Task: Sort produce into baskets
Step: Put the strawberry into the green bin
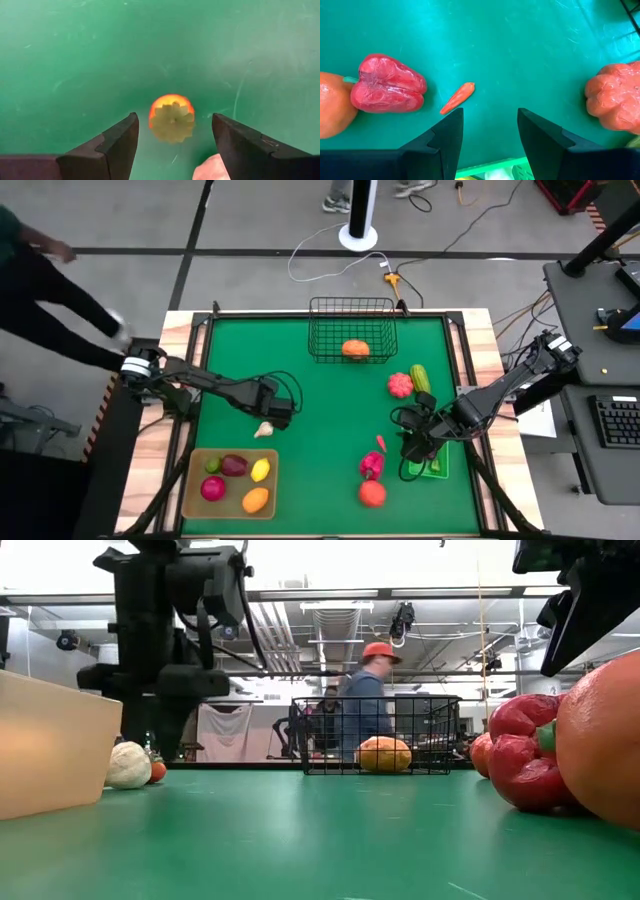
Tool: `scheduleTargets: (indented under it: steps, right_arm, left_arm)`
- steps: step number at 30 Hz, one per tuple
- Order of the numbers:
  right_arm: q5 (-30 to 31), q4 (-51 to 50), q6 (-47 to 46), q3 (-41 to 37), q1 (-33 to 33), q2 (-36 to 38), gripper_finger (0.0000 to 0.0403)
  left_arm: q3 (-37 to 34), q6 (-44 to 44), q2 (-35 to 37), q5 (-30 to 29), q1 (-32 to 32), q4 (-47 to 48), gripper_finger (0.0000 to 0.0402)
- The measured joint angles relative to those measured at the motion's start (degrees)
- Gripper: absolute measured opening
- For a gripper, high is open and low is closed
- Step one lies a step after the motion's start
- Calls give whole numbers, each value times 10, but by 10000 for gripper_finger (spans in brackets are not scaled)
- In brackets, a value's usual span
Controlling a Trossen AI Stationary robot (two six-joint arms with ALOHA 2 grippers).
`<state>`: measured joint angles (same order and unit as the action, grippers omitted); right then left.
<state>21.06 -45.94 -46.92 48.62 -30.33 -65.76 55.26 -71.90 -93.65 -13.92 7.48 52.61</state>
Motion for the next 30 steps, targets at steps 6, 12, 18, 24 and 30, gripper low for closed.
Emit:
scheduleTargets:
  steps: [6,12,18,24,30]
  right_arm:
    - [0,0,0,0,0,0,178]
    - [0,3,0,0,0,0,178]
    - [0,4,0,0,0,0,178]
    - [0,4,0,0,0,0,178]
    - [0,4,0,0,0,0,178]
  left_arm:
    - [-23,7,0,0,0,-45,232]
    - [-33,9,0,0,0,-55,231]
    - [-33,13,0,-1,0,-55,231]
    - [-36,15,0,-1,0,-55,231]
    - [-46,14,0,-4,0,-55,231]
